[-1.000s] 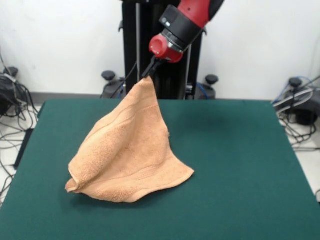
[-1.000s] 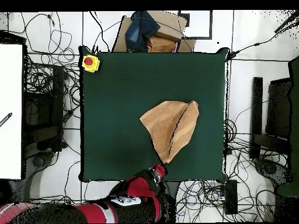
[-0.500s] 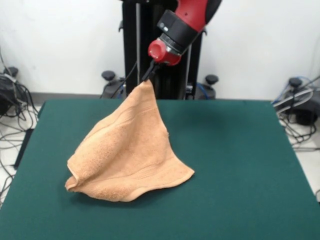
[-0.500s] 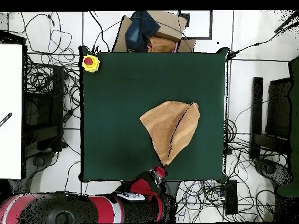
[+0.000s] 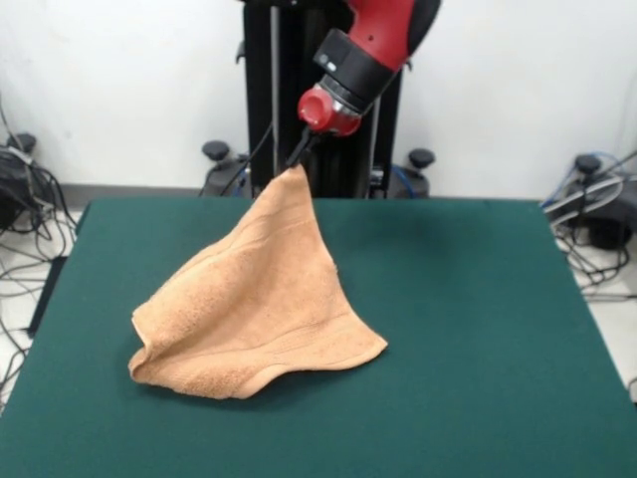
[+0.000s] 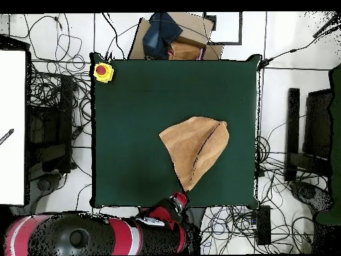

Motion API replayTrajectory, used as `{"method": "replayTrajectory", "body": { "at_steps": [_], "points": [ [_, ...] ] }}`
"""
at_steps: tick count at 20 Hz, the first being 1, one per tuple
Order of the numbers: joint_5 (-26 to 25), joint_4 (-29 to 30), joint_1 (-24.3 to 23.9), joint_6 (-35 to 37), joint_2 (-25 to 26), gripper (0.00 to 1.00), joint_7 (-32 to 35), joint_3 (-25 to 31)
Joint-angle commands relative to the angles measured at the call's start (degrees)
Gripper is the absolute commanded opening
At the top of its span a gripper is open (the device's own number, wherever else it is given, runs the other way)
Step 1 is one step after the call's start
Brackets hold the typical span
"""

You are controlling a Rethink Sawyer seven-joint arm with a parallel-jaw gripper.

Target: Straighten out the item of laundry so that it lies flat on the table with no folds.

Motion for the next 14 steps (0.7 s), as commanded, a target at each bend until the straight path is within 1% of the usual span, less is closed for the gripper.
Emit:
{"method": "replayTrajectory", "body": {
  "at_steps": [1,14],
  "points": [
    [-0.4,-1.0,-0.9,-3.6,3.0,0.00,18.7,7.4],
    [-0.2,-0.7,-0.4,-7.0,5.9,0.00,19.0,7.1]
  ]
}}
